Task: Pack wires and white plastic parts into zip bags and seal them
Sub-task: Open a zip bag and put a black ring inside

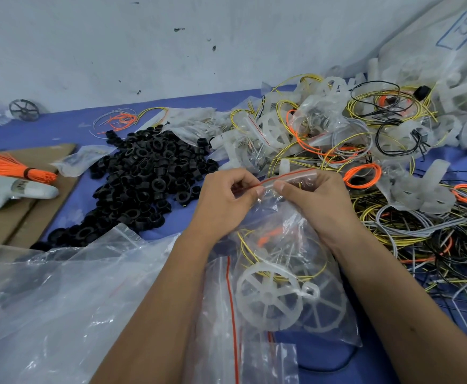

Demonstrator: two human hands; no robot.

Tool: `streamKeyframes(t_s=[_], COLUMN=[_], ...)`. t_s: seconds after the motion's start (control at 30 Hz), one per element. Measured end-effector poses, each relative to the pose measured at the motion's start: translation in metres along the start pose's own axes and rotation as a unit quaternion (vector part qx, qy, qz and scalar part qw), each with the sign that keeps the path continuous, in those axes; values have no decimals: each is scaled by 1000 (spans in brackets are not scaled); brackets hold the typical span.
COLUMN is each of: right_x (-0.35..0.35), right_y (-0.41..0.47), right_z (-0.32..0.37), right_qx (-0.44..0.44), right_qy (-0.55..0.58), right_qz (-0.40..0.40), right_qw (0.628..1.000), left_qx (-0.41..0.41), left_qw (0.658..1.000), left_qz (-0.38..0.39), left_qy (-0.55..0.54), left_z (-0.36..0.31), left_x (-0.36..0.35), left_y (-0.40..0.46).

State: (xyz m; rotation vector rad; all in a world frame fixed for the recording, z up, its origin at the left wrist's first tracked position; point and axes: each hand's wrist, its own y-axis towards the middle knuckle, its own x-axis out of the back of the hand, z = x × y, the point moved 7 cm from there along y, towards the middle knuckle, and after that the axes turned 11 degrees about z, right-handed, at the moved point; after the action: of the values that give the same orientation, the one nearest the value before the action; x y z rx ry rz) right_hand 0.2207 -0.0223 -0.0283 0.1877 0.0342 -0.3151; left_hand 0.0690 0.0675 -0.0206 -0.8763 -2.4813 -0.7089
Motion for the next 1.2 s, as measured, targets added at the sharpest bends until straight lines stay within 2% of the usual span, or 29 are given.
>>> streamKeyframes(t_s=[0.17, 0.47, 0.77, 1.2], right_x=[-1, -3, -8, -3], right_y=[0, 2, 0, 2], right_z=[-6, 0, -6, -11], right_qx=[-32, 2, -29, -35], right_qy=[37, -25, 29, 23], right_qz=[9, 21, 37, 7], right_qw=[999, 999, 998, 999], left_qx=[-3, -18, -24, 12], left_qw=[1000, 999, 1000, 1000], left_qz=[0, 27, 11, 14], left_qy=[-7, -15, -13, -21], left_z=[-4, -7, -12, 0], left_x=[-2, -5, -5, 0], left_y=[1, 0, 0, 0])
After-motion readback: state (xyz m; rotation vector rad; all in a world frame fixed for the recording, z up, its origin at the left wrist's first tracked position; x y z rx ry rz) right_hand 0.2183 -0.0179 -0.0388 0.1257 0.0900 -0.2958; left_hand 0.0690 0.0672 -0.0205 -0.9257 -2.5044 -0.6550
